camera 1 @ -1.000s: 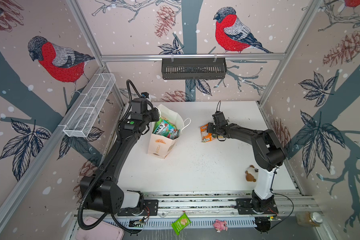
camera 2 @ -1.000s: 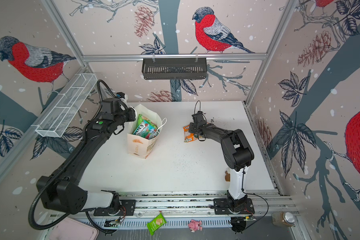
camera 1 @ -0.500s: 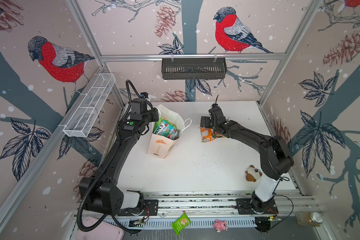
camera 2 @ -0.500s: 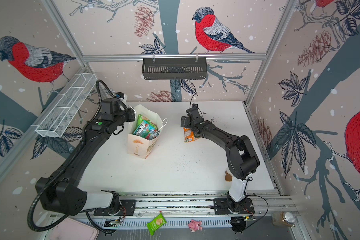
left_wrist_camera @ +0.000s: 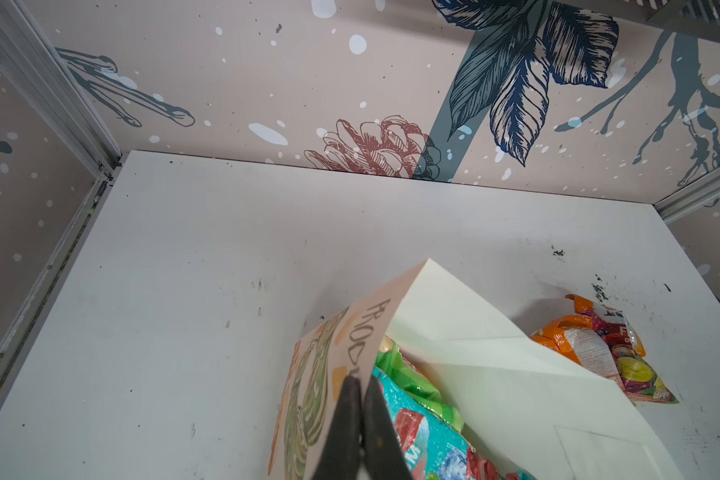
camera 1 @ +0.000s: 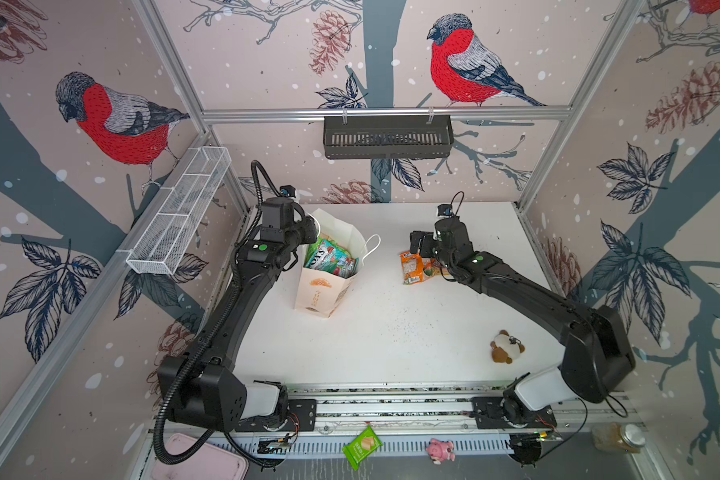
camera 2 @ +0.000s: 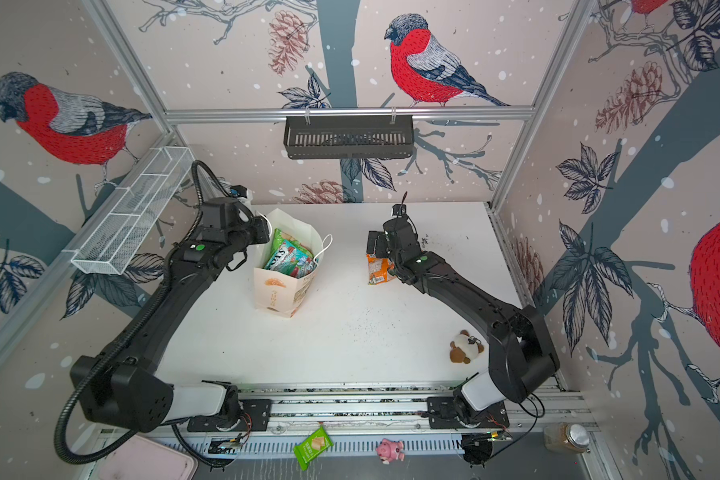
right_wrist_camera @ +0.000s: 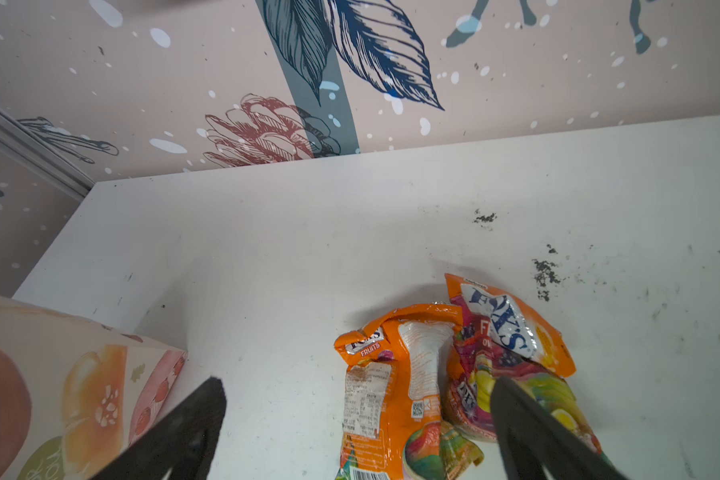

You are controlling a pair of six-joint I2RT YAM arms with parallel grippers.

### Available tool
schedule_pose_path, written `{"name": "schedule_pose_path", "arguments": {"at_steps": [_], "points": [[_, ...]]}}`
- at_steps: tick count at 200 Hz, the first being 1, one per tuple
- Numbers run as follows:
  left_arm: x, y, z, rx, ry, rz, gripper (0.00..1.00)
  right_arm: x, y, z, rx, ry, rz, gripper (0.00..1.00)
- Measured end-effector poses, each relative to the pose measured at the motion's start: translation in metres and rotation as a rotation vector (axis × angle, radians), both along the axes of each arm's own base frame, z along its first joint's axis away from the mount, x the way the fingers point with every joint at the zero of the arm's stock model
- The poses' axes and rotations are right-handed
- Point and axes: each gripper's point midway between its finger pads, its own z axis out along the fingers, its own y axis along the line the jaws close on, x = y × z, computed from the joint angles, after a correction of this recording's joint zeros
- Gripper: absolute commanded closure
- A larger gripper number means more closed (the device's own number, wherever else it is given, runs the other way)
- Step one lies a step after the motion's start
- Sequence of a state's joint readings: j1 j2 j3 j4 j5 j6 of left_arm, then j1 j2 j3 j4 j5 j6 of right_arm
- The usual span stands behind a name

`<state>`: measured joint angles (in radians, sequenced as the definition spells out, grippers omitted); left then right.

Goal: Take the snacks out of the paper bag
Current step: 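Raise the right gripper away from the placed packets, then move the open right gripper over the bag opening beside the left gripper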

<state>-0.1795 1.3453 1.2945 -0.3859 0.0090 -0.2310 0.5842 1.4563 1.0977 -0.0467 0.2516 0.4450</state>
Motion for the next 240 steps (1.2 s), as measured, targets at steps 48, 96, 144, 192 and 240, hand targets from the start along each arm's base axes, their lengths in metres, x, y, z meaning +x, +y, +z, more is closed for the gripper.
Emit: {"name": "schedule_pose_path", "arguments": {"at_steps": [48,96,144,192,240], "points": [[0.001,0.002,-0.001,0.007,-0.003,0.012,1.0,-0.019,-0.001,0.032,0.069,-0.09,0.037,0.0],[0.001,0.003,-0.001,0.008,-0.003,0.014,1.0,-0.027,0.024,0.06,0.115,-0.144,0.106,0.0],[0.002,0.006,-0.001,0.007,-0.002,0.022,1.0,-0.029,0.037,0.056,0.113,-0.131,0.132,0.0],[0.002,0.005,-0.001,-0.005,-0.001,0.02,1.0,-0.041,0.057,0.07,0.135,-0.148,0.185,0.0],[0.0,0.002,0.001,-0.029,0.0,0.009,1.0,-0.054,0.089,0.083,0.131,-0.151,0.26,0.0]]}}
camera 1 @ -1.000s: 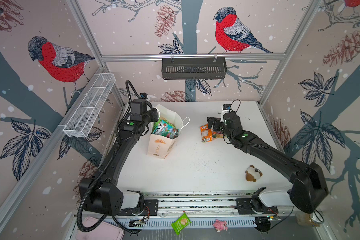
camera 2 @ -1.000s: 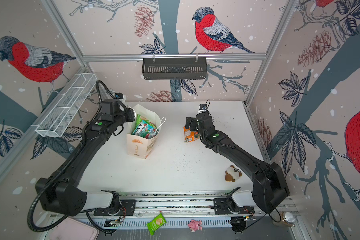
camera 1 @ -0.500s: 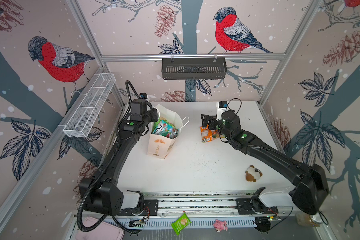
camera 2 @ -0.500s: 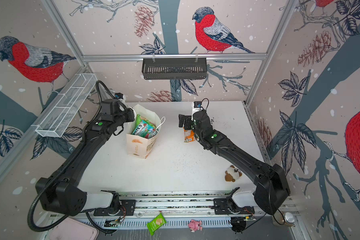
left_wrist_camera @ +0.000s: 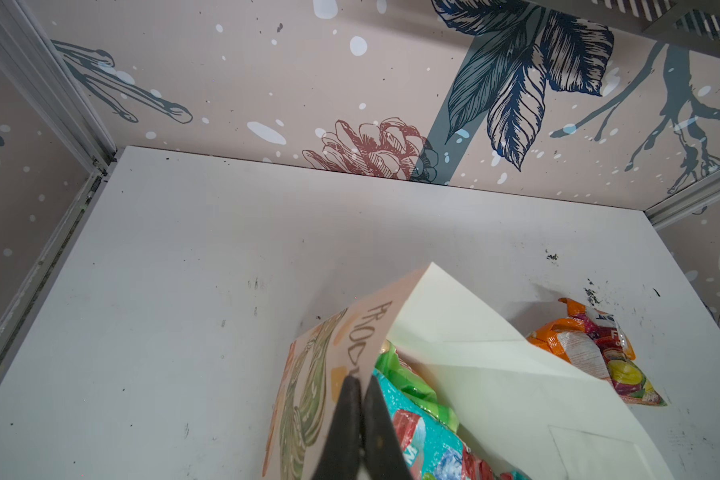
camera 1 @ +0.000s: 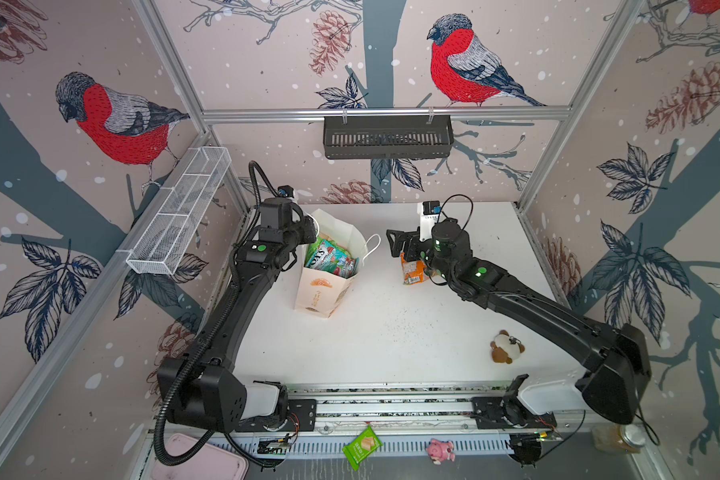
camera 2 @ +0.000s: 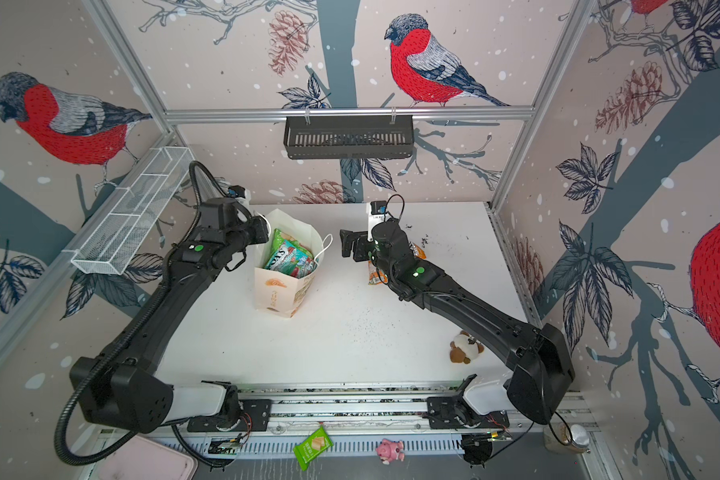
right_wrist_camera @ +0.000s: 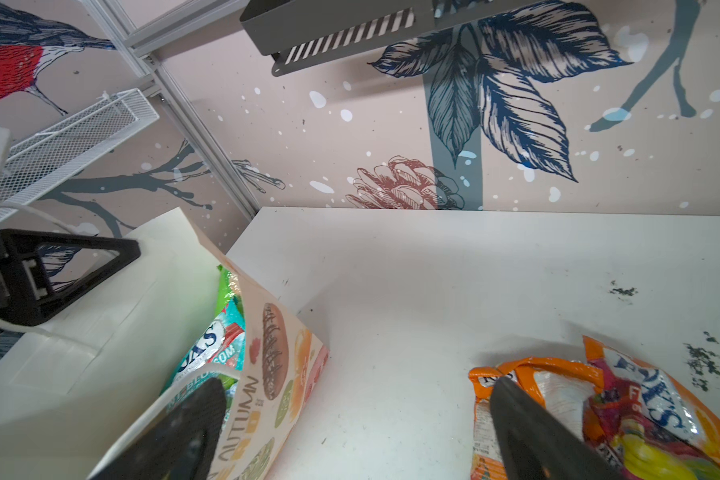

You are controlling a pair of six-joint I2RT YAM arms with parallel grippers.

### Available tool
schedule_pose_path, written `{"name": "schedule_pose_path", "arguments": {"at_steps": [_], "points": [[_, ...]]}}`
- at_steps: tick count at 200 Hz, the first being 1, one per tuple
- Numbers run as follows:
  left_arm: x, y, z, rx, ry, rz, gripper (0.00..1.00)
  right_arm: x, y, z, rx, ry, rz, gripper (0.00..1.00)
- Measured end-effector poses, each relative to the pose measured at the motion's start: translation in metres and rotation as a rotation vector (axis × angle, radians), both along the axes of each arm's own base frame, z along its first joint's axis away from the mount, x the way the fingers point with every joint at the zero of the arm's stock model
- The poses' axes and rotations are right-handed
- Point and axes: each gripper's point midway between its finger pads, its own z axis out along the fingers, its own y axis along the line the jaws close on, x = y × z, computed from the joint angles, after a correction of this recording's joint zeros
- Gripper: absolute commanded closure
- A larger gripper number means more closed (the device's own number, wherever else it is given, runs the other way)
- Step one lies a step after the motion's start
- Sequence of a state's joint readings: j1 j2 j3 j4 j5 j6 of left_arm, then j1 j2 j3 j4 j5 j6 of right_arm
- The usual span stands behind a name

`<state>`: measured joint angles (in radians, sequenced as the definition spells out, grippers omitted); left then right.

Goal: Take the snacks out of the paper bag
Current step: 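Move the open right gripper over the bag opening beside the left gripper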

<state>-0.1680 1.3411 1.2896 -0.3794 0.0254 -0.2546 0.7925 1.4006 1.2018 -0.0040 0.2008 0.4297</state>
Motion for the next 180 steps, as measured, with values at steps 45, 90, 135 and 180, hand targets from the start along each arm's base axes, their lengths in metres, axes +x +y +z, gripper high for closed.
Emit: {"name": "schedule_pose_path", "arguments": {"at_steps": [45,90,135,180], "points": [[0.0,-0.001,0.0,-0.004,0.001,-0.005,1.0,-0.014,0.03,0.007,-0.05,-0.03,0.065,0.0],[0.0,-0.001,0.0,-0.006,0.001,-0.006,1.0,-0.024,0.049,-0.004,-0.113,-0.032,0.11,0.0],[0.001,-0.001,-0.002,-0.005,0.005,-0.005,1.0,-0.026,0.06,-0.019,-0.161,-0.029,0.129,0.06],[0.001,-0.001,-0.002,-0.005,0.004,-0.005,1.0,-0.024,0.072,-0.027,-0.178,-0.011,0.157,0.15]]}}
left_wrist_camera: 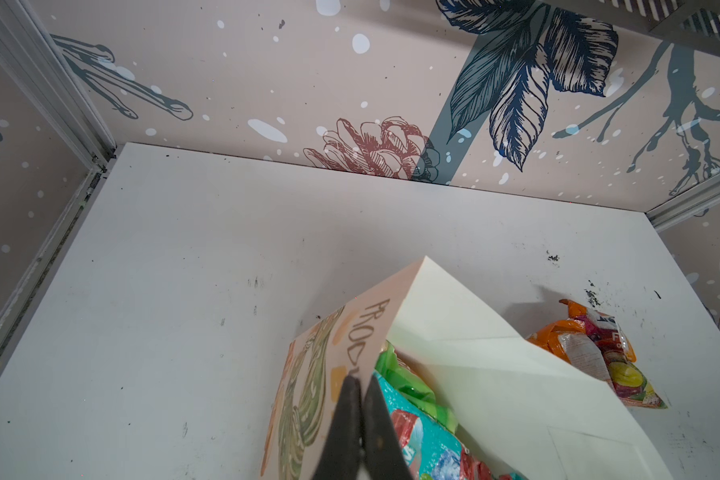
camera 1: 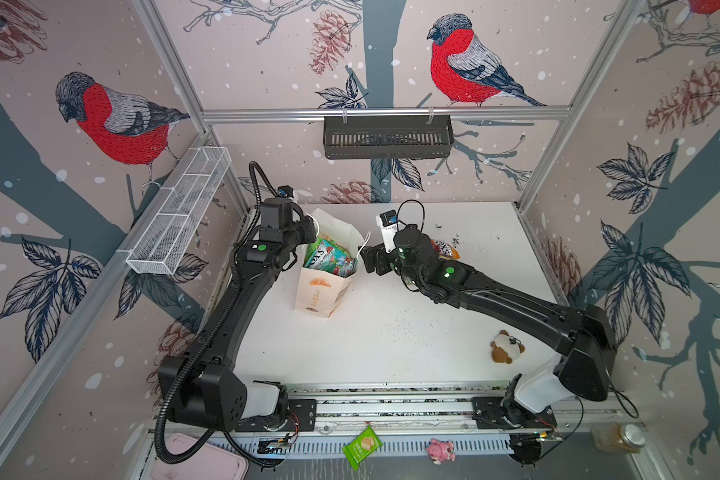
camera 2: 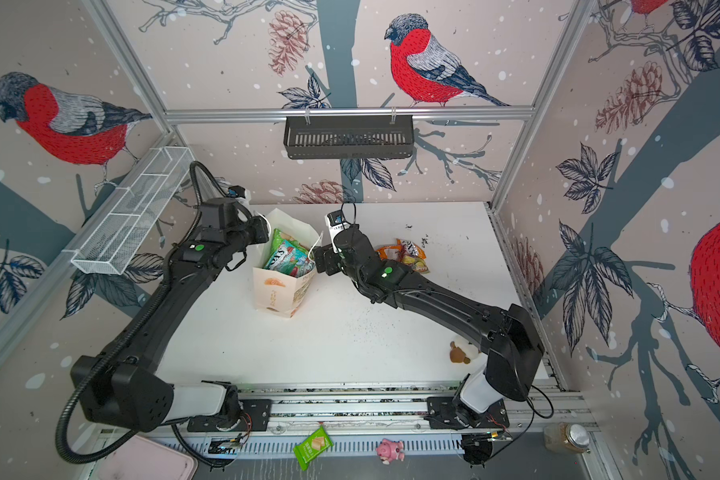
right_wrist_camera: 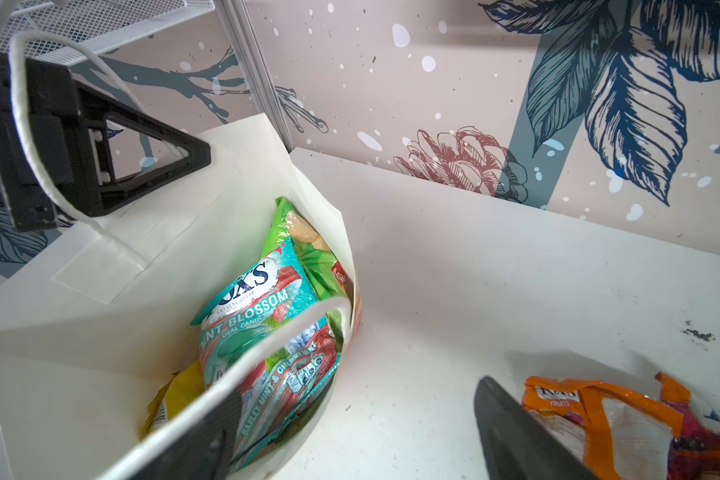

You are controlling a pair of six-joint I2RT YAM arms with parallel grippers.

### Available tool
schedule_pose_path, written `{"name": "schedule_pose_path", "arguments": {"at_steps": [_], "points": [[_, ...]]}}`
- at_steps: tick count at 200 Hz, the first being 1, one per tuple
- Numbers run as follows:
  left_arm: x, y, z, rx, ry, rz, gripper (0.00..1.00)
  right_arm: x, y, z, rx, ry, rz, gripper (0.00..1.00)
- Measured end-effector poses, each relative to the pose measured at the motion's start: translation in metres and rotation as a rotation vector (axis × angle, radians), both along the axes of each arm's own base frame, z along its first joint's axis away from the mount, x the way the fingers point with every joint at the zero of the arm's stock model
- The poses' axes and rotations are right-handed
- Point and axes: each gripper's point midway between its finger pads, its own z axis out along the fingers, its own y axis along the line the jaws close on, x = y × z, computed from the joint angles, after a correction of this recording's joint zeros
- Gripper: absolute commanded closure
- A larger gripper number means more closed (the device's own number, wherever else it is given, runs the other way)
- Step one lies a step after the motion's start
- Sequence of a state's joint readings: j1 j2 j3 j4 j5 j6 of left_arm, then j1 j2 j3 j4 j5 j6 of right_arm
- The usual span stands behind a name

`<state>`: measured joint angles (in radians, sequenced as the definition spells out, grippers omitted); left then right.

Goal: Take the snacks out of the paper bag
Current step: 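Move the open right gripper over the bag opening beside the left gripper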

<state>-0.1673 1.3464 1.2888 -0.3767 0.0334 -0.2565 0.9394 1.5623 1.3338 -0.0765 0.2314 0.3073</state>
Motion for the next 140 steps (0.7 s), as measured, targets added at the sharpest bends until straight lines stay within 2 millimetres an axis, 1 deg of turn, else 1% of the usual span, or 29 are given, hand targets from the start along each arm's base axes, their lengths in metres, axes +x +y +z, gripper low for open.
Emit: {"name": "schedule_pose_path", "arguments": {"at_steps": [33,88,115,140], "points": [[0.0,0.0,0.0,0.0,-0.001,0.0,1.0,-0.001,0.005,0.008,-0.003,-0.013,0.025,0.15],[-0.001,-0.001,0.002,-0.004,-0.005,-0.005,1.0,0.001,0.0,0.021,-0.008,-0.025,0.0,0.15],[-0.002,-0.003,0.002,-0.009,-0.005,-0.014,1.0,0.003,-0.003,0.034,0.003,-0.052,-0.018,0.15],[-0.002,-0.003,0.002,-0.01,-0.004,-0.015,1.0,0.004,-0.003,0.051,0.01,-0.081,-0.02,0.15]]}}
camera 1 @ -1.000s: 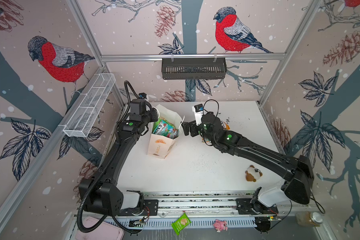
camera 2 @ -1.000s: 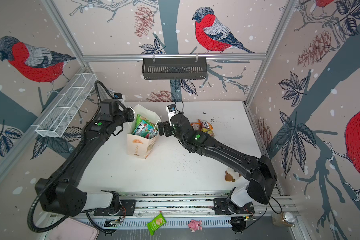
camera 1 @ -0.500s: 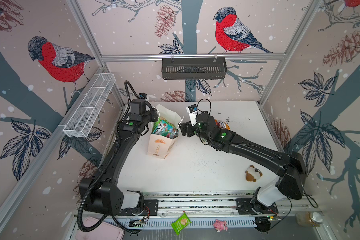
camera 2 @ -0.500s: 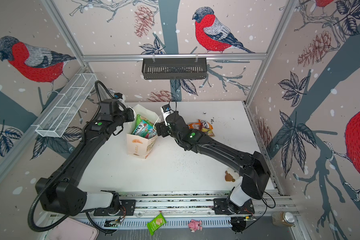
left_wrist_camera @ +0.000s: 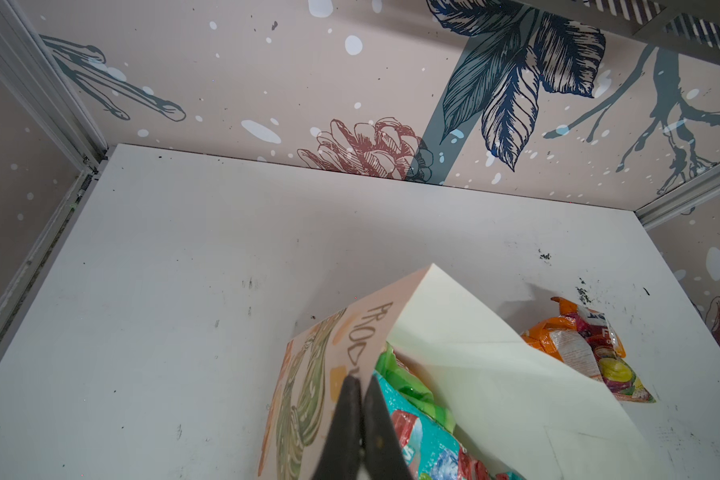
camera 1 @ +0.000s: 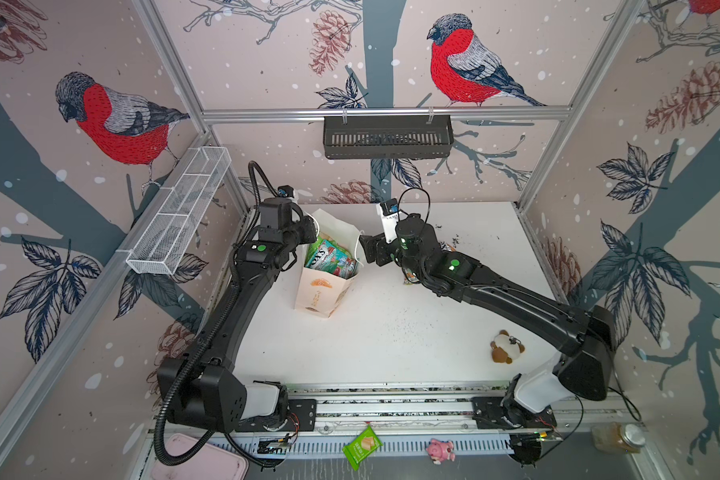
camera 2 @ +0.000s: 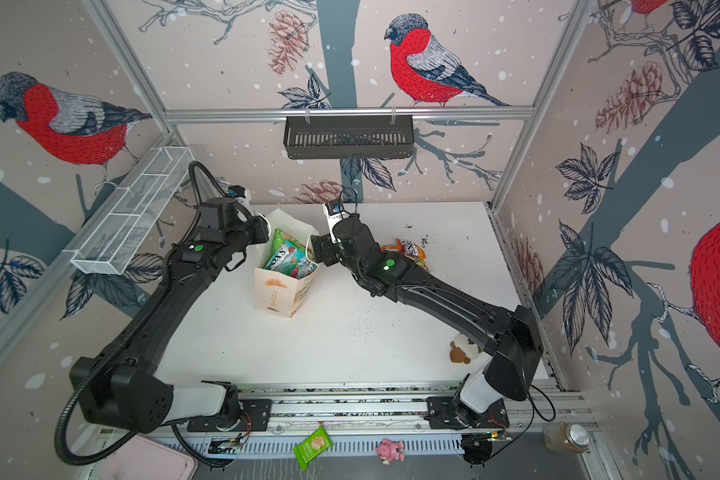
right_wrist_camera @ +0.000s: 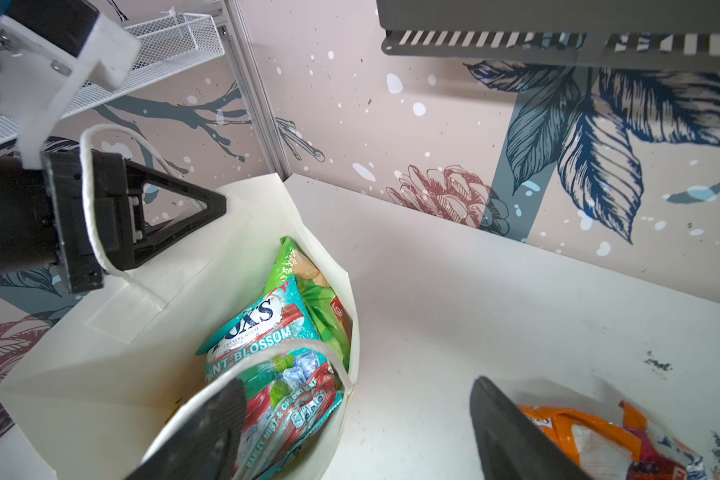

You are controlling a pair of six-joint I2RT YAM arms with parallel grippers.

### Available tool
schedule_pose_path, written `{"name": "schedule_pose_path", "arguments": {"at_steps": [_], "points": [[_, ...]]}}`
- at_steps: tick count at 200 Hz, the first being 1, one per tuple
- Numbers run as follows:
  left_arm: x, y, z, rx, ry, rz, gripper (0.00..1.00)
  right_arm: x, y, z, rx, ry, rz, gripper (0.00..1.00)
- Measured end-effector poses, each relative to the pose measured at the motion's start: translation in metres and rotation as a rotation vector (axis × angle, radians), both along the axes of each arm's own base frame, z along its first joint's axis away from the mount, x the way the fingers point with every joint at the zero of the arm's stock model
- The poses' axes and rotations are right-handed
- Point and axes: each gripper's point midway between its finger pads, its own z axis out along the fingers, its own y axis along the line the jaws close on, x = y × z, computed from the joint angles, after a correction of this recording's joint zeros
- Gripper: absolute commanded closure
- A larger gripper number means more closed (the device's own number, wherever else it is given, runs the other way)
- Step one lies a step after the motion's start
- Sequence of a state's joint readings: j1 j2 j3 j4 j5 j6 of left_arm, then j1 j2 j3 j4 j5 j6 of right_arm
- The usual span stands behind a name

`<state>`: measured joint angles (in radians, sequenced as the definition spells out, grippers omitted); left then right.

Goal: Take the snacks out of the paper bag
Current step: 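Move the open right gripper over the bag opening beside the left gripper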

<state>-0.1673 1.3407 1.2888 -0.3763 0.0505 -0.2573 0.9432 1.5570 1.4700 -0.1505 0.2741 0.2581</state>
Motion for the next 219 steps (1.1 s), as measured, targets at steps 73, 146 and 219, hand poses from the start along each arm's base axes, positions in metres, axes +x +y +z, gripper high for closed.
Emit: {"name": "schedule_pose_path", "arguments": {"at_steps": [73,146,219], "points": [[0.001,0.0,-0.001,0.0,0.003,0.0,1.0,-0.001,0.002,0.037,0.039,-0.062,0.008,0.16],[0.001,0.0,-0.001,0.0,0.001,0.0,1.0,-0.004,0.067,0.007,-0.033,0.014,0.168,0.27],[0.0,-0.001,0.0,-0.004,-0.001,-0.004,1.0,-0.011,0.1,-0.049,-0.177,0.162,0.257,0.48]]}}
